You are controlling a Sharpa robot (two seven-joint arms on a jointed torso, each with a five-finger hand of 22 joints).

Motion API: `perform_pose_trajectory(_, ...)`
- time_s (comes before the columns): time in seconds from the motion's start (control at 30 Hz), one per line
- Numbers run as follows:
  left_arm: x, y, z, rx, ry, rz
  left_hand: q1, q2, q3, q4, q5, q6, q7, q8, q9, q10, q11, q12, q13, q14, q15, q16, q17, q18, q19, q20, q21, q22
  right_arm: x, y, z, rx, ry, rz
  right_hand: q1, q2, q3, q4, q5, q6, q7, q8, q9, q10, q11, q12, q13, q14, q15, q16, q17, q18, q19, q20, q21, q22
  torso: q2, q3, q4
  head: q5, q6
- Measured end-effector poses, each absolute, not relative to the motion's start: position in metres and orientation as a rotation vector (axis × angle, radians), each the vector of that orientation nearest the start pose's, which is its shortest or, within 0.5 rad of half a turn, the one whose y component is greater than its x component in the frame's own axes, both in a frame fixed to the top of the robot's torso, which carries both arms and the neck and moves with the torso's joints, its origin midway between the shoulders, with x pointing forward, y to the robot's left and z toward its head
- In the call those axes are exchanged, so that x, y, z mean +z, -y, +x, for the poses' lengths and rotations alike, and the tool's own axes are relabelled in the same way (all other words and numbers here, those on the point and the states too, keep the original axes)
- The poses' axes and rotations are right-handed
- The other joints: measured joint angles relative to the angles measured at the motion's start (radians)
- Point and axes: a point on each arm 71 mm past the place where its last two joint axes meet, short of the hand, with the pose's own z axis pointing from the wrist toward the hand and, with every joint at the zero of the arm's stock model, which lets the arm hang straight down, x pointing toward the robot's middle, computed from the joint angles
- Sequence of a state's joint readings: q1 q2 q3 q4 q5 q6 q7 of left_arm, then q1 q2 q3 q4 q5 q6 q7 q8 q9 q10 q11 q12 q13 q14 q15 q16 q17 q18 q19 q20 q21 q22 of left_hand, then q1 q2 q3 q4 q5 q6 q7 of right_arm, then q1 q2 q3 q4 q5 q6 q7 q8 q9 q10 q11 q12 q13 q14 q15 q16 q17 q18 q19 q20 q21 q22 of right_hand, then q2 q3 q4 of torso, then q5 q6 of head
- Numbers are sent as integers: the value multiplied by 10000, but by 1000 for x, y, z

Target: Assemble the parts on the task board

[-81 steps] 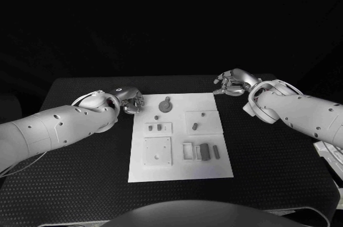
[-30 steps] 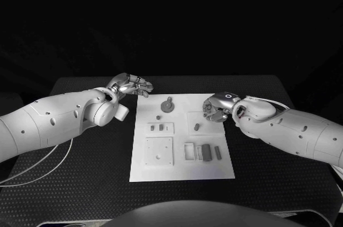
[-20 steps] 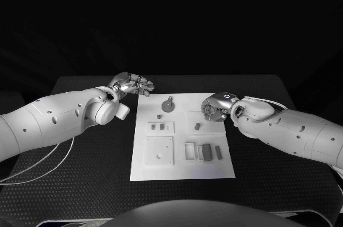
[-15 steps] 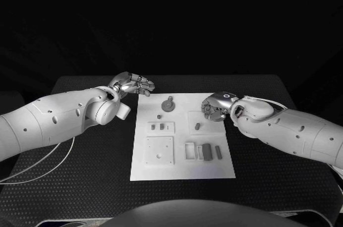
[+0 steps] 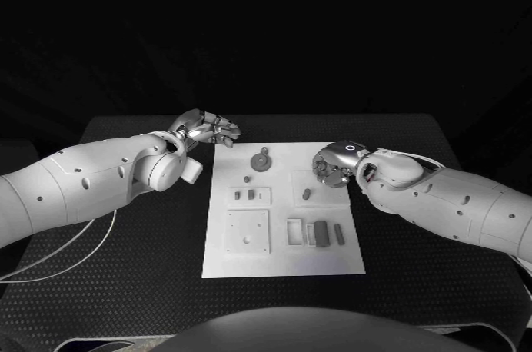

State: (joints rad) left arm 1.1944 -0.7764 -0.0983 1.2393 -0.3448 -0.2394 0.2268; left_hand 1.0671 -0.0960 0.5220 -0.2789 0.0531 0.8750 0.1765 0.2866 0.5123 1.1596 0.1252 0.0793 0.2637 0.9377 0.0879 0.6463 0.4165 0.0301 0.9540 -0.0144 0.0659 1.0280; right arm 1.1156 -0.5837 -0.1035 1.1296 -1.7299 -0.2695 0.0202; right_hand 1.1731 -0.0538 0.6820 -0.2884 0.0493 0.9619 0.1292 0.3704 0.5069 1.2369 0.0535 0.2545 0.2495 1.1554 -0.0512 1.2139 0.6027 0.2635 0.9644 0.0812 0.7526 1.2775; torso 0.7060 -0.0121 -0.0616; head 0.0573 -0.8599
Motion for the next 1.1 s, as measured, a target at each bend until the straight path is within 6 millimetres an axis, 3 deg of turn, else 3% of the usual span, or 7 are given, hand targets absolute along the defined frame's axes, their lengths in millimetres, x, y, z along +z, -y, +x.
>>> perform_pose_trajectory(0.8,-225,-259,527,-11586,-16596,-8791,0,0,-27,-28,0,-35,35,0,-8,0,0,0,-8,0,0,-76,74,-1,0,0,0,-44,-272,175,509,4795,-16712,-5100,67,65,124,-14,-41,228,-89,41,88,195,-54,3,275,173,-40,0,93,-3,169,-99,42,93,-11,-1,9,16,56)
perform_pose_trajectory(1.1,-225,-263,528,-11476,-16553,-8835,0,0,-27,-28,0,-35,35,-1,-8,0,0,0,-8,0,0,-76,84,0,0,0,0,-54,-263,179,506,4927,-16450,-4915,67,65,123,-13,-23,260,-122,39,144,232,-88,-3,319,221,-62,0,117,-8,240,-100,82,105,-13,-7,-16,44,66)
